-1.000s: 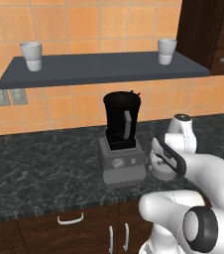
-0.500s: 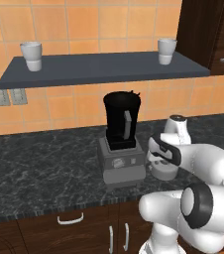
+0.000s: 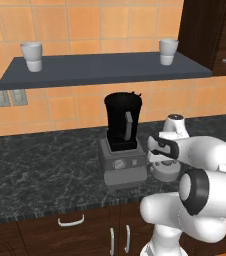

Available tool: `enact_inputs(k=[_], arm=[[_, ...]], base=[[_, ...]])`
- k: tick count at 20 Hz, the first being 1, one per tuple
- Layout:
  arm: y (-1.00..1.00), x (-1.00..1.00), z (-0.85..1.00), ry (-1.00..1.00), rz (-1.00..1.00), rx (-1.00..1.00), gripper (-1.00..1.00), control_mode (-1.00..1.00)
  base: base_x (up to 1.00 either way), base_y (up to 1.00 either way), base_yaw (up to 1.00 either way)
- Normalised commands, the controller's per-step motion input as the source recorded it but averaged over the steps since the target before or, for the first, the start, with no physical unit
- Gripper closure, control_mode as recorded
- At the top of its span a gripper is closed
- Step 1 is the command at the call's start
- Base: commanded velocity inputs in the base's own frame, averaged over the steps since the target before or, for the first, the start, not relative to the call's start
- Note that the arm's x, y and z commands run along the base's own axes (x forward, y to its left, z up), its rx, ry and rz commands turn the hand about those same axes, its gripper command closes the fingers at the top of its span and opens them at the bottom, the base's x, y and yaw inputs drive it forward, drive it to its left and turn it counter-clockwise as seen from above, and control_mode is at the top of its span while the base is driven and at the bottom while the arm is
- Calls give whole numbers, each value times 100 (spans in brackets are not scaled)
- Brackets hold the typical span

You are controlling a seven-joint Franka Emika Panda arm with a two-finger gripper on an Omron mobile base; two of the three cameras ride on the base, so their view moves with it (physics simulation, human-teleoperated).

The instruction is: Close the lid blender by securely placing the lid on top.

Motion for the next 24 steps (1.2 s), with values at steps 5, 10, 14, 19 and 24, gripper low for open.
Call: enact_inputs(k=[5, 10, 14, 19, 24], arm=[[0, -23, -12, -1, 0, 0, 100, -100], [0, -29, 35, -3, 0, 0, 100, -100], [3, -21, 100, -13, -1, 0, 100, -100], [30, -12, 100, -13, 0, 0, 100, -100], [14, -54, 59, -25, -1, 0, 100, -100]], base=[[0, 0, 0], [0, 0, 0], [0, 0, 0], [0, 0, 0], [0, 0, 0]])
